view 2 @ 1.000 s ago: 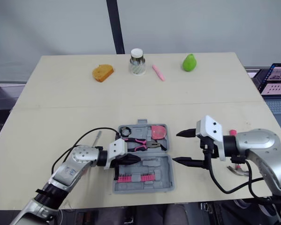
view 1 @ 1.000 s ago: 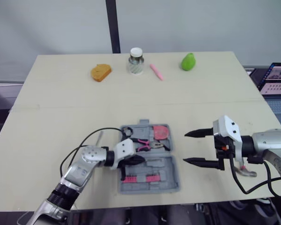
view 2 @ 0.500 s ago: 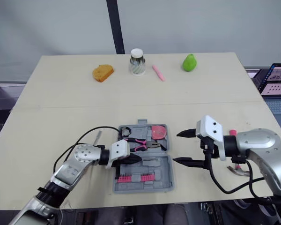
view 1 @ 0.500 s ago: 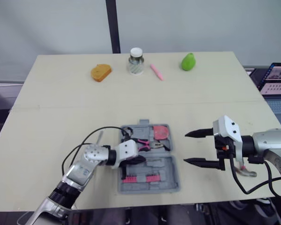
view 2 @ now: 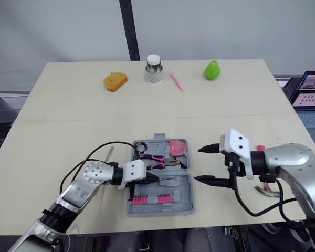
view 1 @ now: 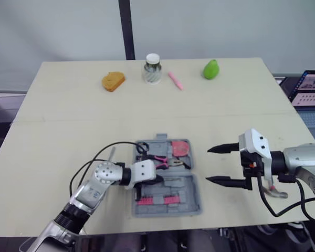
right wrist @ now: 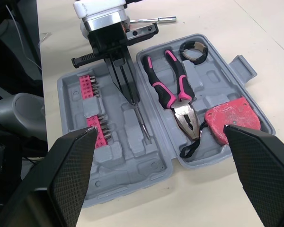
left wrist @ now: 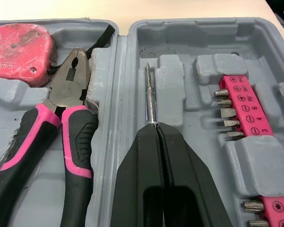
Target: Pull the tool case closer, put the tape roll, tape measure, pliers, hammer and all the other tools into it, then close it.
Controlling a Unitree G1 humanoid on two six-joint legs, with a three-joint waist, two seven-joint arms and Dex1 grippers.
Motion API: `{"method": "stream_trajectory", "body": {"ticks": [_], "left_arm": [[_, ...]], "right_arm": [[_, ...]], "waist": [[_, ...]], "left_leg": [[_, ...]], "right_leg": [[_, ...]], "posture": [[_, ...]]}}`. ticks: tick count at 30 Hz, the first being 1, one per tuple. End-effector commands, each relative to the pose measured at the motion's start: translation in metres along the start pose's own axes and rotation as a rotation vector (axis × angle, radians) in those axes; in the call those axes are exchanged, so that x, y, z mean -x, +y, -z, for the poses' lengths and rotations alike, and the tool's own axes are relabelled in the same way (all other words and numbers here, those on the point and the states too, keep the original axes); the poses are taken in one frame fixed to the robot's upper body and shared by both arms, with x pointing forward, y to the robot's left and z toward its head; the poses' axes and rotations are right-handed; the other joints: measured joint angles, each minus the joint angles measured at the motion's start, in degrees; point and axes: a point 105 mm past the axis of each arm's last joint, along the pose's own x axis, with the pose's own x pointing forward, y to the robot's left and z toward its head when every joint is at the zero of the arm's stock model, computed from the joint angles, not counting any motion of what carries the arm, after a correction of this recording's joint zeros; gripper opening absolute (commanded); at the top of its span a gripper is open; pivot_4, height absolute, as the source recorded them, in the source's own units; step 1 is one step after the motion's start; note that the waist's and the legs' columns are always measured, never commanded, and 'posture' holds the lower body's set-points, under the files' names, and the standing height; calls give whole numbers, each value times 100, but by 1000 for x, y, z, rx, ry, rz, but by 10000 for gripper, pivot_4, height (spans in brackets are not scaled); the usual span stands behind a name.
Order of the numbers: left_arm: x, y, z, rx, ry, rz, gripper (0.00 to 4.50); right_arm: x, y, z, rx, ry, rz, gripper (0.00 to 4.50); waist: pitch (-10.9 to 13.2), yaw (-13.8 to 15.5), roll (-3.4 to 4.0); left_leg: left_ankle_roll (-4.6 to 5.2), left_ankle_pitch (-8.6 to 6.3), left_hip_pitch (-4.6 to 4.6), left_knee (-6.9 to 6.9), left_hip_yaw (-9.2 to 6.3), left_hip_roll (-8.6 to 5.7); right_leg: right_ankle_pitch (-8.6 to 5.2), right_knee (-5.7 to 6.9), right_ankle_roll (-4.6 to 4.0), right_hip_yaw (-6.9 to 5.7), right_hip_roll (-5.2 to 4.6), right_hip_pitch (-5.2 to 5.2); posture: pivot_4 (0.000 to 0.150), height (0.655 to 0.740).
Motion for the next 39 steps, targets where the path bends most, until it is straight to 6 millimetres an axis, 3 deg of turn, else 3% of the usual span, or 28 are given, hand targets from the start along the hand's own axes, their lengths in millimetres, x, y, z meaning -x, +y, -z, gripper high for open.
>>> {"method": "stream_trajectory", "body": {"ticks": [1, 39], "left_arm": [[-1, -8, 20, -3, 93, 31, 675], [-7, -18, 42, -23, 199, 71, 675]], "right_arm": [[5, -1, -10, 55, -4, 17, 45000], [5, -5, -8, 65, 1, 37, 45000]], "waist": [[0, 0, 0], [-35, -4, 7]], "left_leg": [[0, 0, 0, 0, -1, 0], [-3, -3, 33, -2, -54, 2]], "right_leg": [[0, 0, 0, 0, 0, 0], [0, -45, 0, -49, -2, 80]], "posture": [[1500, 7400], [1500, 7400]]}}
